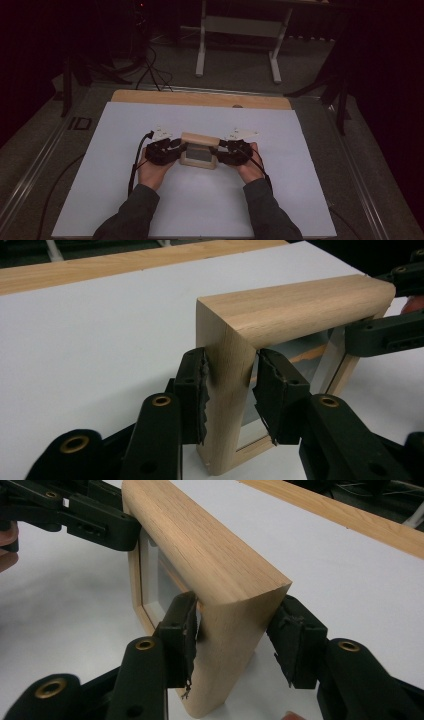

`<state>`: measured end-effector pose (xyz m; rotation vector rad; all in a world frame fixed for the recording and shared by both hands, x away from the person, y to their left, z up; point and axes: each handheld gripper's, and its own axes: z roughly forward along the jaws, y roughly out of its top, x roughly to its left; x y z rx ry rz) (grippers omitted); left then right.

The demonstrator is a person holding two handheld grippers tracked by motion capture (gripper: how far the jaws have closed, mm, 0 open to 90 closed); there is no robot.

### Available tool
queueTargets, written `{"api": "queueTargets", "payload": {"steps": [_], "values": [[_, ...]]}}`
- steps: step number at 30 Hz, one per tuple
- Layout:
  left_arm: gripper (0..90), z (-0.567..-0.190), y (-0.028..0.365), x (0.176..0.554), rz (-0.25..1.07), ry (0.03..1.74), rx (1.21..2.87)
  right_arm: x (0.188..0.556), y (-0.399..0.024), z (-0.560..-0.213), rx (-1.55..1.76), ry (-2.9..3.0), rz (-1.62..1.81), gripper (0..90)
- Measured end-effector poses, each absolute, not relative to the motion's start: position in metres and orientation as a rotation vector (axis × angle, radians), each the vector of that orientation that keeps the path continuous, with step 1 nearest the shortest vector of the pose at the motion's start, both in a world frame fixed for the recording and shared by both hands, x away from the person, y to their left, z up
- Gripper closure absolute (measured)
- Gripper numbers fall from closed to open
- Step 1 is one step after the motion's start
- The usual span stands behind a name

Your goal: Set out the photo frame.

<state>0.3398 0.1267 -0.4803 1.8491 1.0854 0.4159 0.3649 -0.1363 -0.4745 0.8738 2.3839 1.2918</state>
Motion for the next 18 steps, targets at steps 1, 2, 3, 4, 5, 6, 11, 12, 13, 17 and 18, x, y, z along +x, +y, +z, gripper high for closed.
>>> {"api": "queueTargets", "payload": {"steps": [1, 2, 3, 4, 5, 6, 11, 12, 13, 17, 18], "values": [[63.8, -0.48, 0.127, 0.34, 0.415, 1.083, 1.852, 0.365, -0.136, -0.474, 0.87, 2.386, 1.288, 54.3], [63.7, -0.48, 0.127, 0.34, 0.413, 1.082, 1.851, 0.365, -0.136, -0.474, 0.862, 2.384, 1.284, 54.2], [63.4, -0.48, 0.127, 0.34, 0.412, 1.079, 1.854, 0.365, -0.136, -0.474, 0.85, 2.384, 1.276, 54.0], [63.0, -0.481, 0.128, 0.34, 0.409, 1.075, 1.856, 0.365, -0.135, -0.475, 0.843, 2.382, 1.272, 53.9], [62.0, -0.481, 0.128, 0.34, 0.403, 1.07, 1.861, 0.365, -0.135, -0.475, 0.838, 2.382, 1.267, 53.9], [60.6, -0.482, 0.128, 0.341, 0.398, 1.066, 1.862, 0.365, -0.135, -0.475, 0.833, 2.382, 1.266, 53.9], [52.0, -0.486, 0.13, 0.346, 0.372, 1.027, 1.849, 0.364, -0.135, -0.475, 0.81, 2.383, 1.248, 53.7], [51.1, -0.487, 0.13, 0.348, 0.364, 1.017, 1.845, 0.364, -0.135, -0.475, 0.807, 2.383, 1.245, 53.7], [49.7, -0.487, 0.131, 0.349, 0.355, 1.005, 1.846, 0.364, -0.135, -0.475, 0.802, 2.383, 1.244, 53.7], [48.5, -0.488, 0.131, 0.353, 0.344, 0.98, 1.85, 0.364, -0.135, -0.475, 0.79, 2.389, 1.24, 53.5], [48.8, -0.488, 0.131, 0.354, 0.345, 0.982, 1.851, 0.365, -0.135, -0.474, 0.791, 2.391, 1.241, 53.5]]}}
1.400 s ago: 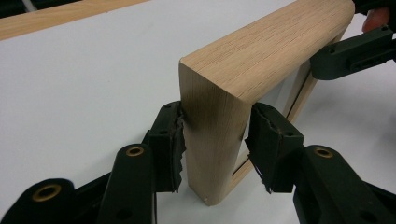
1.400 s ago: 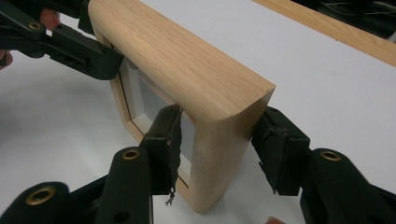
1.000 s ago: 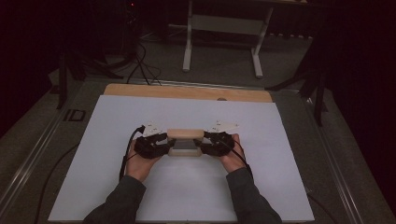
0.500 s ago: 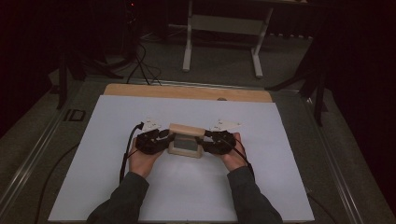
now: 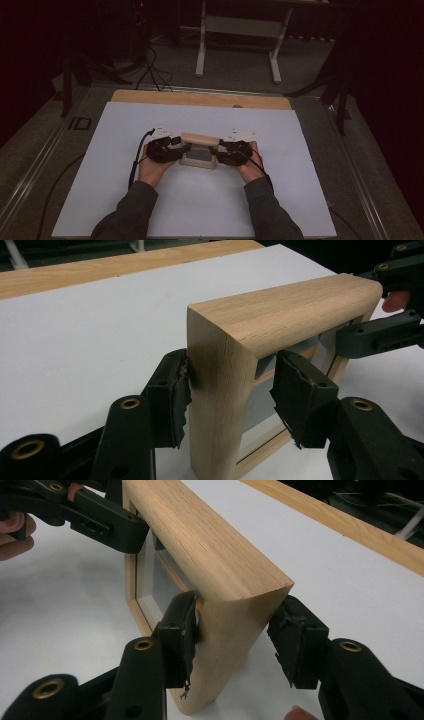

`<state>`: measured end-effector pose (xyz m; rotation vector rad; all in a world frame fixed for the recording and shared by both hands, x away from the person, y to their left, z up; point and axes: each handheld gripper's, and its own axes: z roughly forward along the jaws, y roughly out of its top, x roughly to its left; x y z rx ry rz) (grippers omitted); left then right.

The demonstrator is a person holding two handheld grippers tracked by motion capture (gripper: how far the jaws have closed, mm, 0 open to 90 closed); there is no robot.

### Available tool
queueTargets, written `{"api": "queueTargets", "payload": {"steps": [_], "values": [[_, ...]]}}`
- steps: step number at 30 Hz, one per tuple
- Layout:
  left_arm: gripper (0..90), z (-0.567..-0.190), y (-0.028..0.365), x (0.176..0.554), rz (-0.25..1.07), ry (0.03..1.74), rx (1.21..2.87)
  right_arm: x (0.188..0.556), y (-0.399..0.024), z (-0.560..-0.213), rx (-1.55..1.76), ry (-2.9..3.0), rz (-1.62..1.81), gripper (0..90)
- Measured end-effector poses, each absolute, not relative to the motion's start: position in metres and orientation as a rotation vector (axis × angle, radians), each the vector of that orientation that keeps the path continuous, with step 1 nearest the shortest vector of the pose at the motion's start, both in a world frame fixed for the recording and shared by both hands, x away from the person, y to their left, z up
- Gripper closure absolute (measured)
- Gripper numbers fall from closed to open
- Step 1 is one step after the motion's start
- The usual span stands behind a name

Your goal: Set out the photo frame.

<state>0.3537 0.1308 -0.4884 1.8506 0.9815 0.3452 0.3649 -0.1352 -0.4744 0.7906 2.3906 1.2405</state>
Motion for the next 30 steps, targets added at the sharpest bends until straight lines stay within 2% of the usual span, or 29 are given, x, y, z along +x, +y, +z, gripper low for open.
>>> {"api": "queueTargets", "payload": {"steps": [13, 22, 30], "values": [[56.0, -0.485, 0.132, 0.349, 0.402, 1.005, 1.874, 0.378, -0.132, -0.469, 0.785, 2.396, 1.2, 52.1], [53.8, -0.489, 0.13, 0.353, 0.396, 0.999, 1.881, 0.379, -0.131, -0.474, 0.819, 2.411, 1.194, 52.1], [52.9, -0.495, 0.129, 0.357, 0.382, 1.015, 1.897, 0.381, -0.129, -0.487, 0.853, 2.452, 1.164, 48.3]]}}
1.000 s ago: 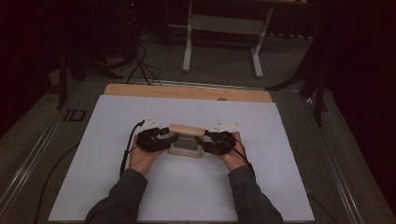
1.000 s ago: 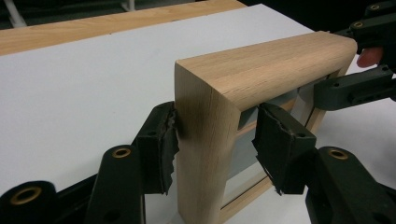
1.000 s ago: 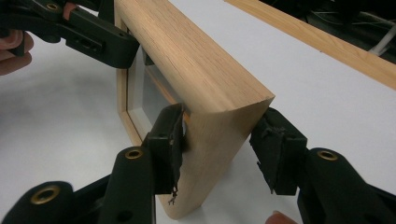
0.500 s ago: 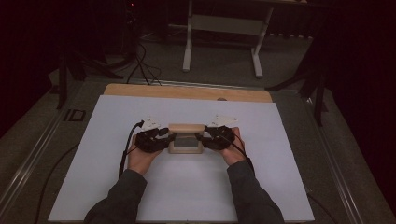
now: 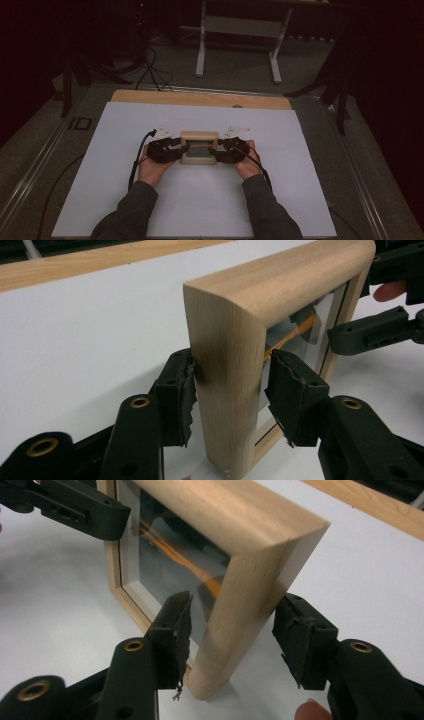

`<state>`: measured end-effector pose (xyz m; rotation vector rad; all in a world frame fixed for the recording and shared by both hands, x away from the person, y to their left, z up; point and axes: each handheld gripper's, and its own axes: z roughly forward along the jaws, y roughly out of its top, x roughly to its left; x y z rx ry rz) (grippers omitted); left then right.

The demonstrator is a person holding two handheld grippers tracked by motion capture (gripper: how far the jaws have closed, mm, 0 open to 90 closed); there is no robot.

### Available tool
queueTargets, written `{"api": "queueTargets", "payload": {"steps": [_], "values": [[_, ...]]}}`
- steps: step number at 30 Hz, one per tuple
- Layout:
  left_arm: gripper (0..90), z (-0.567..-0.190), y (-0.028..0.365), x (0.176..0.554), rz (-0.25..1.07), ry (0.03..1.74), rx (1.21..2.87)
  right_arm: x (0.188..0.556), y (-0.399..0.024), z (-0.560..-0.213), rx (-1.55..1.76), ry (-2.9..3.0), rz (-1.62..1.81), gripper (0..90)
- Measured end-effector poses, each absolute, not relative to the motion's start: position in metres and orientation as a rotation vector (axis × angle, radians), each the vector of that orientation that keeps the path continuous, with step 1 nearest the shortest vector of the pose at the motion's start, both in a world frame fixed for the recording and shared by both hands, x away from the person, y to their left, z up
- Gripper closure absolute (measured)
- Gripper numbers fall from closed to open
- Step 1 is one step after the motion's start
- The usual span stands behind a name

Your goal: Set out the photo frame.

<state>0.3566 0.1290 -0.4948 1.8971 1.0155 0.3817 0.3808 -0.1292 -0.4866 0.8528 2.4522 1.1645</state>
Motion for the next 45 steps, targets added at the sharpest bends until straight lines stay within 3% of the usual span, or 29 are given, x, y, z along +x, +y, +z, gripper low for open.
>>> {"api": "queueTargets", "payload": {"steps": [9, 22, 45], "values": [[51.8, -0.5, 0.129, 0.363, 0.355, 1.025, 1.893, 0.383, -0.131, -0.489, 0.886, 2.455, 1.164, 47.4], [41.8, -0.5, 0.133, 0.364, 0.335, 1.074, 1.895, 0.383, -0.136, -0.493, 0.931, 2.456, 1.196, 40.4], [39.7, -0.492, 0.168, 0.321, 0.358, 1.086, 1.945, 0.358, -0.186, -0.484, 1.016, 2.414, 1.161, 34.7]]}}
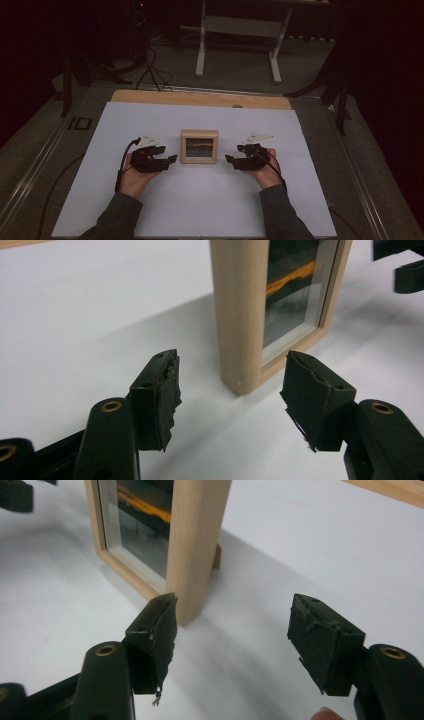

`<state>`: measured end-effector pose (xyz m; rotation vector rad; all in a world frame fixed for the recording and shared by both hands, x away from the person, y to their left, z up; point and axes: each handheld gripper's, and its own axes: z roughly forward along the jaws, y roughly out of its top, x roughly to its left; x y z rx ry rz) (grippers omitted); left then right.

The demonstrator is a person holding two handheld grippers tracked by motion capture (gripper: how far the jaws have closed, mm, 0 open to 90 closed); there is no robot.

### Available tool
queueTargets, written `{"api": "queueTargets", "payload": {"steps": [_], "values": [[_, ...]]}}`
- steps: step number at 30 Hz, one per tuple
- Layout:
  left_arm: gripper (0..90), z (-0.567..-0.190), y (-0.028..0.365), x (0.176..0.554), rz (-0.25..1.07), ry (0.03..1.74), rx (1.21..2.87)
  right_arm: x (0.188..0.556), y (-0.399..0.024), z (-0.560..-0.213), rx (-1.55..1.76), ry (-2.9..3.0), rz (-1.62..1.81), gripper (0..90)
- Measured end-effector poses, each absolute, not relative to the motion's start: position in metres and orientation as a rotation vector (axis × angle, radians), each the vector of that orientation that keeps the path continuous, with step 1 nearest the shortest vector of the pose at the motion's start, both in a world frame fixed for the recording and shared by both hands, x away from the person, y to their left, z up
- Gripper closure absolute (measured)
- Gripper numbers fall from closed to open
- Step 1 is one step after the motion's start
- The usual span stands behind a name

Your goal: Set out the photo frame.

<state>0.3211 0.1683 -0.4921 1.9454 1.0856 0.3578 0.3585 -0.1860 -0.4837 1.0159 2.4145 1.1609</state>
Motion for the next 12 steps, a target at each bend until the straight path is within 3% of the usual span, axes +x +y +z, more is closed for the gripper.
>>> {"api": "queueTargets", "payload": {"steps": [12], "values": [[38.0, -0.505, 0.204, 0.3, 0.439, 1.198, 1.972, 0.334, -0.248, -0.507, 1.168, 2.328, 1.061, 31.0]]}}
